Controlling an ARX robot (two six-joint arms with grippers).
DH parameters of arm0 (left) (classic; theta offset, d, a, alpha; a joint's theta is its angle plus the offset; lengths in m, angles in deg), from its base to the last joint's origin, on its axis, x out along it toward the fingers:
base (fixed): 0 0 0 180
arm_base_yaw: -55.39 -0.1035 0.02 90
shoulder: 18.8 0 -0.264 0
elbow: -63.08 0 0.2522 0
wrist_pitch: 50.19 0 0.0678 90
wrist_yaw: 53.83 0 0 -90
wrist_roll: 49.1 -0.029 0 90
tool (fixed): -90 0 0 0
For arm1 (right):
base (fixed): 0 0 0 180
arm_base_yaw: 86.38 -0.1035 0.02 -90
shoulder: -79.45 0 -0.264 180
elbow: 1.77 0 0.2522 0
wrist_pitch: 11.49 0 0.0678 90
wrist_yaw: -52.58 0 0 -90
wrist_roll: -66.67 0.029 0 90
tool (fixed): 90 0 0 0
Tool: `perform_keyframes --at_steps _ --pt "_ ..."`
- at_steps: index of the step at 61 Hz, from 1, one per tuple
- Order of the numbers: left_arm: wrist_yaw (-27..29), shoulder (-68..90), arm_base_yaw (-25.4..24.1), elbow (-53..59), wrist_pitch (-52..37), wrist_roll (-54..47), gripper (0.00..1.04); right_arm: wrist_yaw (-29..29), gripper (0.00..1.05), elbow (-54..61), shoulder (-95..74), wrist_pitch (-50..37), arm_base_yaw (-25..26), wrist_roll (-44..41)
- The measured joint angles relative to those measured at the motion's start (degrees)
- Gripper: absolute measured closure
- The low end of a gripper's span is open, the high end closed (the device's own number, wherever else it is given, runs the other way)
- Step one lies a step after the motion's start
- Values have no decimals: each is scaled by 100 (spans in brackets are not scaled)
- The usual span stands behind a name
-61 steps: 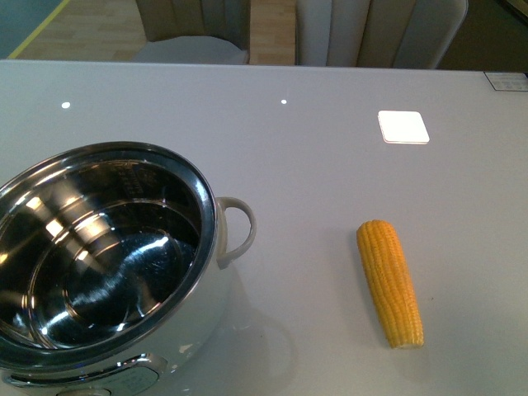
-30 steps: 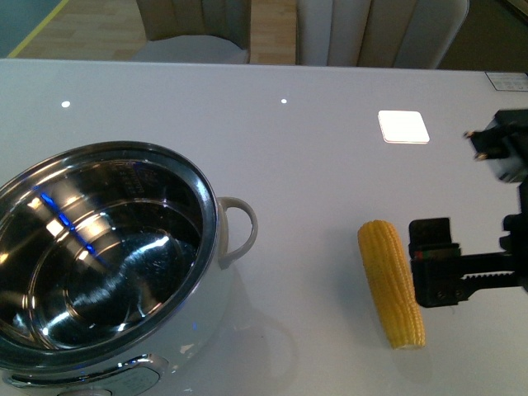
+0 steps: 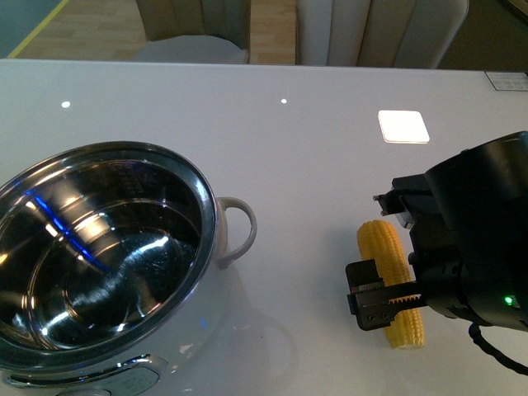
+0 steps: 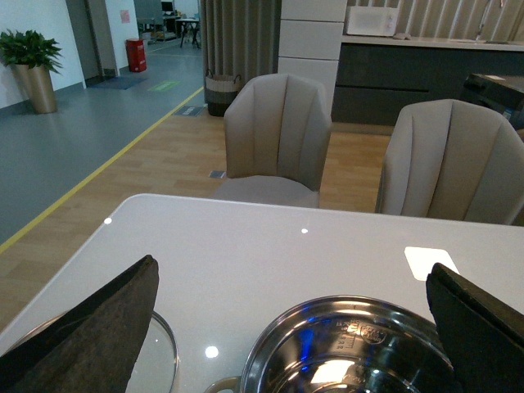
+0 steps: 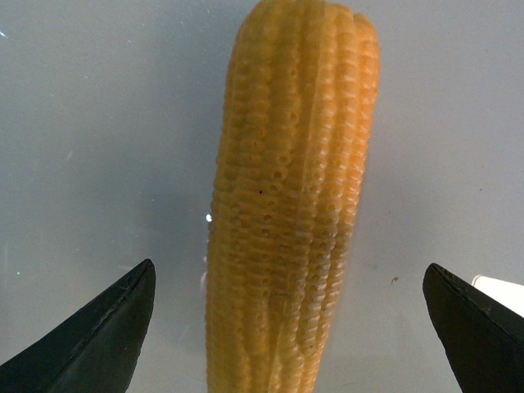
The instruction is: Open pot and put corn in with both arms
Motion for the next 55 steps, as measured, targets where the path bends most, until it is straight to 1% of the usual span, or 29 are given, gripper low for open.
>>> perform_keyframes --at_steps 20,22,26,29,33,34,38,45,55 --pt "0 0 0 0 0 0 7 -9 9 -341 -695 -116 28 -39" --pt "0 0 0 0 0 0 7 -20 13 -413 -796 -109 39 -42" --pt "2 0 0 0 0 0 7 -44 28 -487 -916 -83 61 -46" --pt "0 0 0 0 0 0 7 -68 35 -509 -927 -83 57 -63" --pt "0 0 0 0 0 0 7 -74 49 -514 -933 -120 22 -111" --pt "0 0 0 0 0 0 7 -83 54 -509 -931 -149 15 -125" --pt "0 0 0 0 0 0 7 -96 65 -479 -916 -201 11 -125" --pt "0 0 0 0 0 0 7 -33 74 -280 -695 -284 37 -13" --pt "0 0 0 0 0 0 7 396 81 -52 334 -195 232 634"
